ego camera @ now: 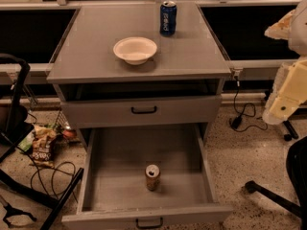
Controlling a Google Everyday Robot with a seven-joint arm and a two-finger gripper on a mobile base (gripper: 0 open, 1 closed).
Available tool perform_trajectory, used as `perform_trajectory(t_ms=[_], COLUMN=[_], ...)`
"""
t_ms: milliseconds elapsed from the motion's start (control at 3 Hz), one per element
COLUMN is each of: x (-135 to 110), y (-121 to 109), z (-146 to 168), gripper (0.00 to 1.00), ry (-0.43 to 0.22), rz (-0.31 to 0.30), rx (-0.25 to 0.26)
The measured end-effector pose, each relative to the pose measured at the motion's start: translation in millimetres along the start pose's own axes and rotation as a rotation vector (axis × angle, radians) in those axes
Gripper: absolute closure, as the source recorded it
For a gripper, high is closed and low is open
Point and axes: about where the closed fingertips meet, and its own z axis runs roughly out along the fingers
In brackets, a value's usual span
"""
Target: Pick orange can from middle drawer and place on counter
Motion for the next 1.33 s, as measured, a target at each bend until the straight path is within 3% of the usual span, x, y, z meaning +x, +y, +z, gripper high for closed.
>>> perform_trajectory(t_ms=[333, 667, 1000, 1333], x=[0, 6, 26, 34], y=[0, 1, 25, 79], z=[0, 34, 102, 161], gripper=[0.00, 0.00, 0.00, 0.00], ry=[0.000, -0.043, -0.164, -0.331], rz=[0.000, 0.063, 0.157, 0.234], rx=[0.000, -0.026, -0.089, -0.111])
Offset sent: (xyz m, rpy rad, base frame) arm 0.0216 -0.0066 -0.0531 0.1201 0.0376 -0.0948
